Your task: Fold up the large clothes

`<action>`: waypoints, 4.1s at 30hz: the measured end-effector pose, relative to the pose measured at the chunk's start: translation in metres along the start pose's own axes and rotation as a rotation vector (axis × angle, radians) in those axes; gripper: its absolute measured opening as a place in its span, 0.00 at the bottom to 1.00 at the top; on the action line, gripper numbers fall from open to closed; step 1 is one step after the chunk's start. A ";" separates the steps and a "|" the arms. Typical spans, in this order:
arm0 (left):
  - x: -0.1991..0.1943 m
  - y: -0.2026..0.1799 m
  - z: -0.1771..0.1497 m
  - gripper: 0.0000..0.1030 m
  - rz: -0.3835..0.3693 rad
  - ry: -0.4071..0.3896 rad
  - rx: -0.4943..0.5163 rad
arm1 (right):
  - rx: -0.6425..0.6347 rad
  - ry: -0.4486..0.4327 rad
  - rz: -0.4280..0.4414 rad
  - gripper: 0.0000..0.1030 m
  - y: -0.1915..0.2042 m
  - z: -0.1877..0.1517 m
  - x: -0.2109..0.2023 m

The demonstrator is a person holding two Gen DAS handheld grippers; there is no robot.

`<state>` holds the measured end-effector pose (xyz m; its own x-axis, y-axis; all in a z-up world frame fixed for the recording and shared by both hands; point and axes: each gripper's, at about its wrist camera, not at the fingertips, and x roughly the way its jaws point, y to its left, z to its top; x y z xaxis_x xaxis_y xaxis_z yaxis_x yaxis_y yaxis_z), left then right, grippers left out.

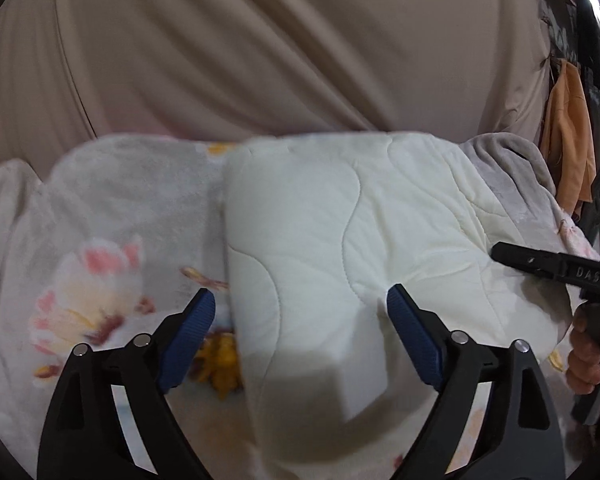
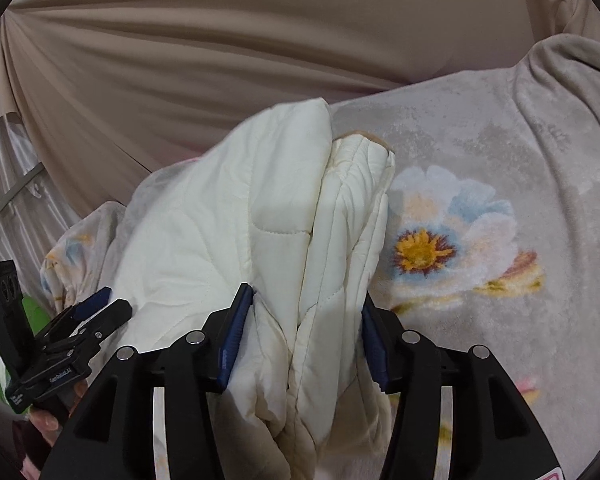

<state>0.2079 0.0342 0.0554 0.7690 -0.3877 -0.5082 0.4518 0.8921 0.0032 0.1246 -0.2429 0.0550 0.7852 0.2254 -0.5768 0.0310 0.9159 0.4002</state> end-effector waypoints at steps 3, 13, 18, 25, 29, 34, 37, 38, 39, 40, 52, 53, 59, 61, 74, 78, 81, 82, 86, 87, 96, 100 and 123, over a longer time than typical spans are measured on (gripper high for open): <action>-0.035 0.000 -0.001 0.89 0.010 -0.024 0.027 | -0.023 -0.012 -0.005 0.52 0.010 -0.007 -0.024; -0.043 0.003 -0.059 0.92 0.044 0.136 0.004 | -0.041 -0.006 0.103 0.62 0.008 -0.040 -0.076; -0.018 -0.011 -0.069 0.92 0.067 0.205 0.040 | -0.096 0.070 0.058 0.32 0.021 -0.047 -0.042; -0.020 -0.005 -0.048 0.90 0.100 0.155 -0.013 | -0.128 -0.115 0.064 0.13 0.025 -0.012 -0.071; 0.005 -0.005 -0.057 0.88 0.141 0.225 -0.029 | -0.101 0.067 -0.049 0.13 -0.014 -0.033 -0.009; 0.009 0.006 -0.063 0.88 0.103 0.260 -0.110 | -0.069 0.087 -0.002 0.17 -0.023 -0.034 -0.005; 0.004 0.005 -0.063 0.88 0.120 0.252 -0.098 | -0.059 0.076 0.006 0.21 -0.023 -0.034 -0.011; 0.002 0.004 -0.064 0.88 0.130 0.250 -0.092 | -0.048 0.073 0.009 0.23 -0.024 -0.035 -0.014; -0.001 0.002 -0.065 0.88 0.137 0.248 -0.088 | -0.040 0.072 0.011 0.24 -0.024 -0.035 -0.017; -0.005 0.002 -0.065 0.88 0.144 0.246 -0.081 | -0.032 0.070 0.009 0.26 -0.024 -0.035 -0.022; -0.079 0.000 -0.020 0.88 0.068 0.097 -0.105 | -0.166 -0.092 -0.035 0.26 0.027 -0.004 -0.079; -0.080 -0.002 -0.009 0.89 0.057 0.075 -0.111 | -0.194 -0.103 -0.045 0.22 0.036 0.003 -0.077; -0.038 -0.012 0.022 0.89 0.072 0.055 -0.134 | -0.245 -0.045 -0.115 0.07 0.051 0.026 -0.022; -0.011 -0.012 0.016 0.89 0.090 0.103 -0.137 | -0.243 0.020 -0.200 0.00 0.033 0.021 0.012; 0.023 -0.009 -0.013 0.91 0.128 0.156 -0.132 | -0.180 0.059 -0.164 0.00 0.016 0.003 0.006; 0.021 -0.016 -0.015 0.91 0.139 0.157 -0.123 | -0.229 0.056 -0.213 0.00 0.014 -0.016 0.016; 0.016 -0.018 -0.017 0.91 0.154 0.148 -0.107 | -0.219 0.036 -0.152 0.00 0.027 -0.013 -0.013; 0.015 -0.016 -0.017 0.91 0.147 0.150 -0.113 | -0.226 0.033 -0.141 0.00 0.030 -0.014 -0.021; 0.015 -0.015 -0.020 0.91 0.128 0.155 -0.131 | -0.264 0.088 -0.151 0.00 0.030 -0.039 -0.021; 0.016 -0.016 -0.021 0.91 0.121 0.159 -0.130 | -0.269 0.113 -0.163 0.00 0.026 -0.047 -0.012; -0.015 -0.012 0.003 0.89 0.069 0.114 -0.147 | -0.274 0.022 -0.150 0.00 0.047 -0.013 -0.040; -0.009 -0.012 0.044 0.89 0.102 0.052 -0.140 | -0.190 -0.049 -0.137 0.00 0.048 0.042 -0.030; 0.007 -0.020 -0.036 0.94 0.098 0.202 -0.111 | -0.284 0.078 -0.266 0.08 0.016 -0.038 -0.006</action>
<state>0.1881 0.0214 0.0211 0.6957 -0.2543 -0.6718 0.3186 0.9475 -0.0287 0.0966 -0.2173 0.0378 0.7232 -0.0174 -0.6904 0.0460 0.9987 0.0229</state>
